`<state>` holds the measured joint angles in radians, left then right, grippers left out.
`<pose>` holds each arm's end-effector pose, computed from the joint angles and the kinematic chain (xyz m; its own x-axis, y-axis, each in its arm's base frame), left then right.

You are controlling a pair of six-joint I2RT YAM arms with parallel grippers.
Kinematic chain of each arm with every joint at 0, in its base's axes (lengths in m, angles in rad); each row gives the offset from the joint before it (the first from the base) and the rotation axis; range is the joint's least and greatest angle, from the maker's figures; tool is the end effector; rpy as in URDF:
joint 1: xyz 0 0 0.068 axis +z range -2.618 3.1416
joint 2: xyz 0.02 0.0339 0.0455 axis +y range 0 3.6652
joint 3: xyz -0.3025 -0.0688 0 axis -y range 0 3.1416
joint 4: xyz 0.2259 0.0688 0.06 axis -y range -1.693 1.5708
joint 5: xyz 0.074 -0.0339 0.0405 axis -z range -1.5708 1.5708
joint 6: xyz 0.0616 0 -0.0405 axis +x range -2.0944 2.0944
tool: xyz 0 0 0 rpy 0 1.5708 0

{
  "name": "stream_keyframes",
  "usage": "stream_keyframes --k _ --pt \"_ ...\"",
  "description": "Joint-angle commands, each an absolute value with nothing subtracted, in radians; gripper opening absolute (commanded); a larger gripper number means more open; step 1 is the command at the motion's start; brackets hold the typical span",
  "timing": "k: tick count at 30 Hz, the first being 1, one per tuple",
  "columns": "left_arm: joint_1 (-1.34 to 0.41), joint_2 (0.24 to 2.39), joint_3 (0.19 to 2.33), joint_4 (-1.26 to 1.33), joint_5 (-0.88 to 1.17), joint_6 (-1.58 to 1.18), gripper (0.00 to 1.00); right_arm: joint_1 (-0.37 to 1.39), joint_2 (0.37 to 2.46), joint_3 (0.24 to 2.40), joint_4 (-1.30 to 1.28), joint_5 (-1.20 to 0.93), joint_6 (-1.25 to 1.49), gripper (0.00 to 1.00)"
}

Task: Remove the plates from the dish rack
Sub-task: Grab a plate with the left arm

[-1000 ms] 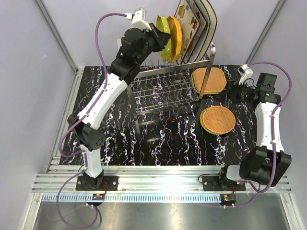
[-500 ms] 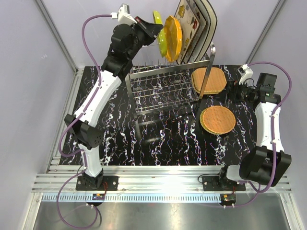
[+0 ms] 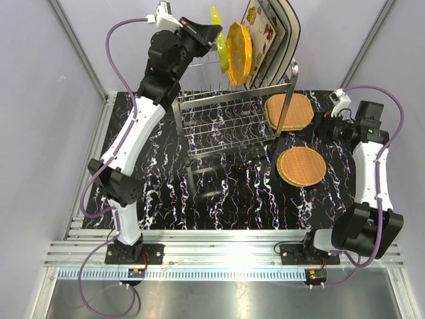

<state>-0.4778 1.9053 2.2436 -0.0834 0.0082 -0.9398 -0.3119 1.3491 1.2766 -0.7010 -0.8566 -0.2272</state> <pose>0.3938 -0.2045 0.5650 -0.2449 -0.7824 -0.5726 0.4562 0.4281 -0.7801 0.2665 -0.0370 0.3722 -0.5772 0.0311 -0.8160 -0.4553 0.8173 0.3532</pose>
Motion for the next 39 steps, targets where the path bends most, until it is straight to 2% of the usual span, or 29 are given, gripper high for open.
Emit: stream_keyframes --k 1,12,25,34,39 --pt "-0.469 1.835 2.322 0.167 -0.006 -0.963 0.00 -0.305 1.331 1.331 -0.693 -0.879 -0.229 0.89" --pt "-0.469 1.796 2.307 0.187 -0.006 -1.000 0.00 -0.302 1.330 1.368 -0.713 -0.903 -0.239 0.88" --pt "-0.469 1.709 2.194 0.230 -0.020 -1.061 0.00 -0.242 1.324 1.445 -0.767 -0.905 -0.294 0.88" --pt "-0.471 1.664 2.145 0.238 -0.048 -1.110 0.00 -0.132 1.316 1.552 -0.874 -0.859 -0.455 0.89" --pt "-0.472 1.631 2.094 0.255 -0.064 -1.144 0.00 -0.089 1.313 1.658 -0.899 -0.861 -0.535 0.93"
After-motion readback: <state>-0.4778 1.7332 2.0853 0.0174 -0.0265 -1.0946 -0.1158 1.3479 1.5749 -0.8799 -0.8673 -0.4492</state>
